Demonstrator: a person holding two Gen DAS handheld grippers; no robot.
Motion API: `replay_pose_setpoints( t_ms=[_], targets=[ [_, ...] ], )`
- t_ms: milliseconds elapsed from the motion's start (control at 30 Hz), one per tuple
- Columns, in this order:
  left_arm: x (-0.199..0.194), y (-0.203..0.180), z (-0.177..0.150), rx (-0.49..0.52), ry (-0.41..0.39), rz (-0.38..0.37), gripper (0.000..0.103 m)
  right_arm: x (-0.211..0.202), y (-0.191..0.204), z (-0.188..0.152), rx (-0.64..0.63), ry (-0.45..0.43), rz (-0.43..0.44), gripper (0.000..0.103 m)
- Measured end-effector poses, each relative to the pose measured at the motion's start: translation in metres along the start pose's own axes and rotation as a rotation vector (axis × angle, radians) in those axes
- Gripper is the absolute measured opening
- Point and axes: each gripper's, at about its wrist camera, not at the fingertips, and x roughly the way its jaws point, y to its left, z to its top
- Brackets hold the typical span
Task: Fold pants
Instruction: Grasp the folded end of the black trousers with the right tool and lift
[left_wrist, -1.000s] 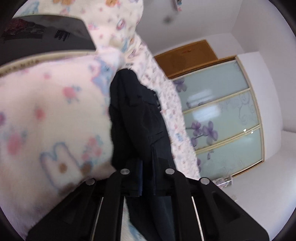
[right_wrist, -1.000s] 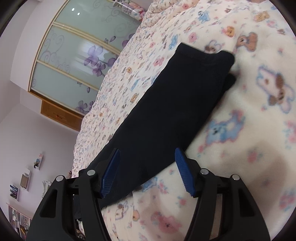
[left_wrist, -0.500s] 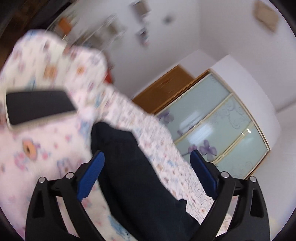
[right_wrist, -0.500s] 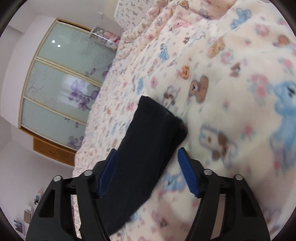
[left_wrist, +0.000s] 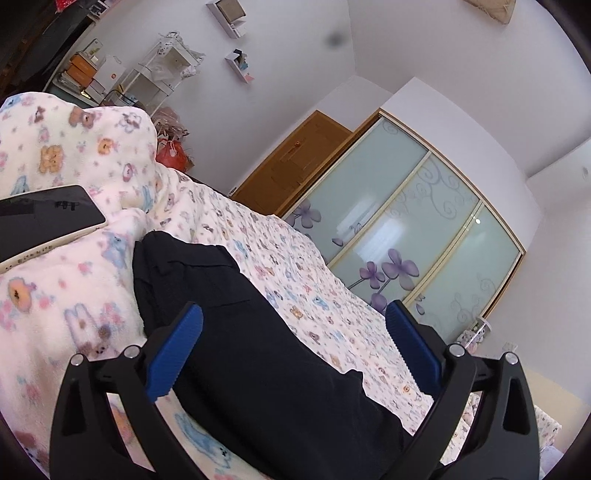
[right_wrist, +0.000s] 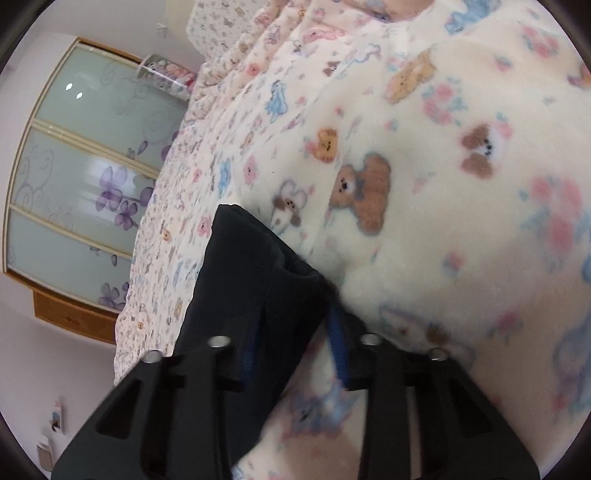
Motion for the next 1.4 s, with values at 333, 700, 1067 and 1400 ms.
replay_pose_setpoints(
  t_ms=[333,700,1067,1400],
  targets=[
    [0.008,0.007,-0.003,-0.039,0.039,0.016,0.1,-0.033,0.052,-0.012,-0.201,-0.122,0.132,0.014],
    [0.015,0.012,-0.003,-0.06,0.069,0.029,0.101,-0.019,0.228,-0.152,-0.613,0.059,0.432,0.014],
    [0.021,0.02,0.0,-0.083,0.099,0.023,0.101,0.052,0.255,-0.337,-0.991,0.334,0.352,0.014],
    [0.027,0.025,-0.001,-0.103,0.127,0.023,0.101,0.042,0.259,-0.387,-1.343,0.427,0.256,0.061]
  ],
)
